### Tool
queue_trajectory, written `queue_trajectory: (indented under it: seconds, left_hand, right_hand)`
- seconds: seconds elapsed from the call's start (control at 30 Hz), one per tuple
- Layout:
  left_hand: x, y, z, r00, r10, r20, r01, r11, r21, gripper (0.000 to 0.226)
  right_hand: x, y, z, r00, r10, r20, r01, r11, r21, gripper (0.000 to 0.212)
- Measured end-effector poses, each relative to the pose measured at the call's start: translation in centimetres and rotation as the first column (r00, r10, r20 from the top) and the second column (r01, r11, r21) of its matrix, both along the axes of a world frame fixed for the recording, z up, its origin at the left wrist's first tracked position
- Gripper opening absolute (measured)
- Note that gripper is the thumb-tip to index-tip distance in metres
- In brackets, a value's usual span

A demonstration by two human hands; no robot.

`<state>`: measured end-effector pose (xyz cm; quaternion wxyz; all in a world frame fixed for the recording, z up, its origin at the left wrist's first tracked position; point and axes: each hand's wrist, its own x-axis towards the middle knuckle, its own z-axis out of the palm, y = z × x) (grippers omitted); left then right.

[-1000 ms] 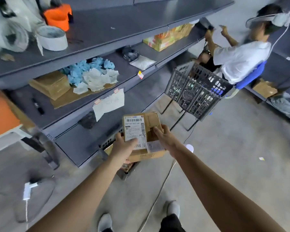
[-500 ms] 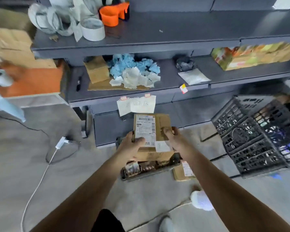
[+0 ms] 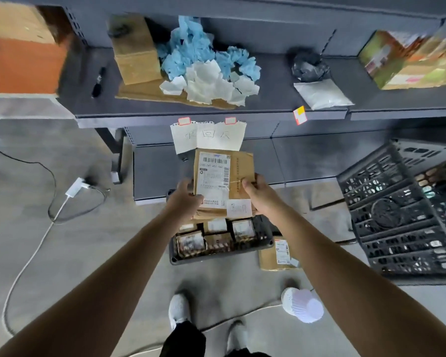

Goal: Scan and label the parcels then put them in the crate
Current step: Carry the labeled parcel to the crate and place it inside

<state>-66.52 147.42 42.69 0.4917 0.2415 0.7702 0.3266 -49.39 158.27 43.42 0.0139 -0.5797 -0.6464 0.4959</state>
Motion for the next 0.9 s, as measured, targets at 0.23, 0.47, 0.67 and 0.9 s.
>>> queue_trajectory:
  seconds: [0.23,0.47,0.67,0.9]
  left_hand:
    - [3.9,0.3,-13.2,0.998,-0.016,0.058,0.019,0.998,-0.057,0.048]
    - [9.1,2.5,-28.4,0.993,-0.062,0.105,0.062,0.998,0.000,0.057]
    - [10.8,5.4,-38.6,0.981,-0.189,-0.038,0.191,0.981,0.042,0.062]
    - [9.4,7.8,-47.1,0.963,-0.234,-0.133,0.243,0.969,0.055,0.069]
  right_hand:
    - [2.8,1.0,-13.4,0.994,0.006,0.113,-0.008,1.000,0.020,0.047]
    - [6.8,4.4,-30.3,0.992,0.016,0.127,-0.028,0.995,0.091,0.045]
    - [7.9,7.7,-40.7,0.994,0.007,0.106,-0.016,0.996,0.088,0.045]
    - [6.9,9.2,-47.7,0.997,0.063,0.047,-0.067,0.993,0.094,0.048]
